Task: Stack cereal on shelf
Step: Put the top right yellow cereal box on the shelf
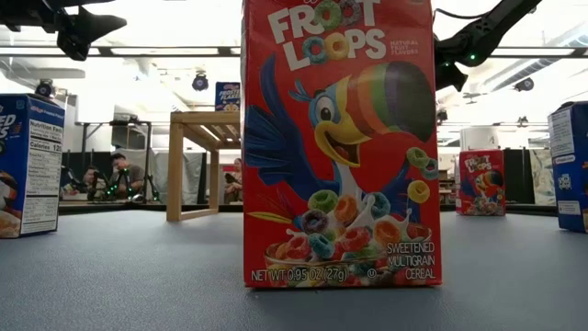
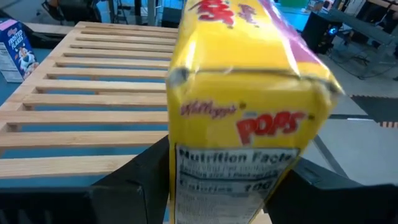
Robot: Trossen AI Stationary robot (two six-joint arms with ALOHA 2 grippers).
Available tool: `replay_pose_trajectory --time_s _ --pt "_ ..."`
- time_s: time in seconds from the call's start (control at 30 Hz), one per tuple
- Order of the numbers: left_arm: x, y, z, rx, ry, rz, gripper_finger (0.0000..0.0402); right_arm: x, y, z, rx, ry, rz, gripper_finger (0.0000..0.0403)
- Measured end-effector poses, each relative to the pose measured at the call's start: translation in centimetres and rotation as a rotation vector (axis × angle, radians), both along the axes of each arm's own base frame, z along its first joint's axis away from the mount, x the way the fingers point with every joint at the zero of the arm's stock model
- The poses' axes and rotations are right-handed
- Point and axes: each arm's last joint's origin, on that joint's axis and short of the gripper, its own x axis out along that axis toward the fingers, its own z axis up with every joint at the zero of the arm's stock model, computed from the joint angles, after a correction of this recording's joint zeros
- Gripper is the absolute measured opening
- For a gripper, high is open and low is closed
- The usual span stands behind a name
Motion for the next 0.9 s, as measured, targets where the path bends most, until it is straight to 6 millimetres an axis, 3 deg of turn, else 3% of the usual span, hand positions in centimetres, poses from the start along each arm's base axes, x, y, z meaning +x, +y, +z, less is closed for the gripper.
replay_pose_trajectory --time_s 0.4,0.9 --pt "0.00 0.00 0.00 0.000 0.000 0.000 0.0233 0.00 0.00 0.00 0.026 -0.003 -0.008 0.0255" --pt "0.02 0.00 -0.19 0.000 0.020 0.000 0.0233 -0.03 0.04 -0.06 0.050 0.001 -0.013 0.0285"
